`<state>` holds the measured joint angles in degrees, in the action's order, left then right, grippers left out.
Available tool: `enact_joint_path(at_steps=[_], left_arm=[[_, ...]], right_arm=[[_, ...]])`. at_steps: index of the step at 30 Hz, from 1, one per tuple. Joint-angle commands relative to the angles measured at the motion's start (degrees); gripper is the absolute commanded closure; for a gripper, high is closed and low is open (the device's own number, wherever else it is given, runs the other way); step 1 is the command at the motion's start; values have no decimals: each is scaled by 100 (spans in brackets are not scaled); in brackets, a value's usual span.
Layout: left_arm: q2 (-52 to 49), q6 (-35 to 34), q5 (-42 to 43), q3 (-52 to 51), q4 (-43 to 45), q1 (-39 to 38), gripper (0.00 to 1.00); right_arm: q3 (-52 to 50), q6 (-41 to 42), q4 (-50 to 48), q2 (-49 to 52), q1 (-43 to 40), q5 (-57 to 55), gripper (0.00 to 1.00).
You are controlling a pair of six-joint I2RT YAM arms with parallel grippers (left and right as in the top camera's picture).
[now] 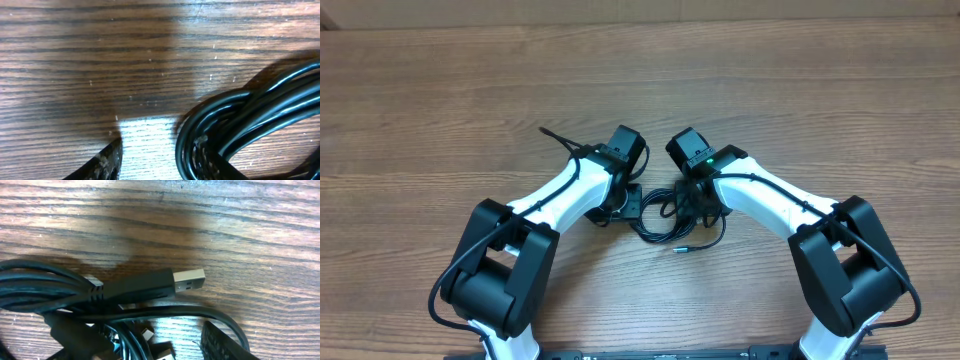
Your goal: Untangle cables
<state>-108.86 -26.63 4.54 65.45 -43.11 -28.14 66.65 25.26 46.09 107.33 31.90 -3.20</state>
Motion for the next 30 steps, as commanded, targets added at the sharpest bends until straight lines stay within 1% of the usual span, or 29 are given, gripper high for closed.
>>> enact_joint_path(at_steps=[1, 3, 5, 8, 13, 15, 22, 25, 30], left_arm=[[-997, 136, 76, -435, 57, -9, 52], [-1226, 136, -13, -433, 55, -9, 53], [-1419, 63, -374, -404, -81, 4, 53], [-1554, -192, -922, -168, -662, 142, 52], [-1537, -490, -1834, 404, -1578, 581, 53], [-1537, -581, -2114, 614, -1810, 758, 53], [-1537, -573, -2369, 1086, -2044, 1416, 53], [-1537, -579, -2551, 1335, -2299, 1746, 53], [-1508, -645, -2553, 1805, -2682, 2144, 50]], right_arm=[[15, 2, -11, 17, -15, -13, 44], [15, 4, -11, 17, -15, -15, 44], [15, 2, -9, 17, -15, -15, 44], [15, 2, -13, 17, -15, -15, 44], [15, 2, -24, 17, -15, -15, 44], [15, 2, -7, 17, -15, -17, 44], [15, 2, 33, 17, -15, -17, 44], [15, 0, 35, 17, -15, -20, 44], [15, 2, 55, 17, -15, -98, 43]])
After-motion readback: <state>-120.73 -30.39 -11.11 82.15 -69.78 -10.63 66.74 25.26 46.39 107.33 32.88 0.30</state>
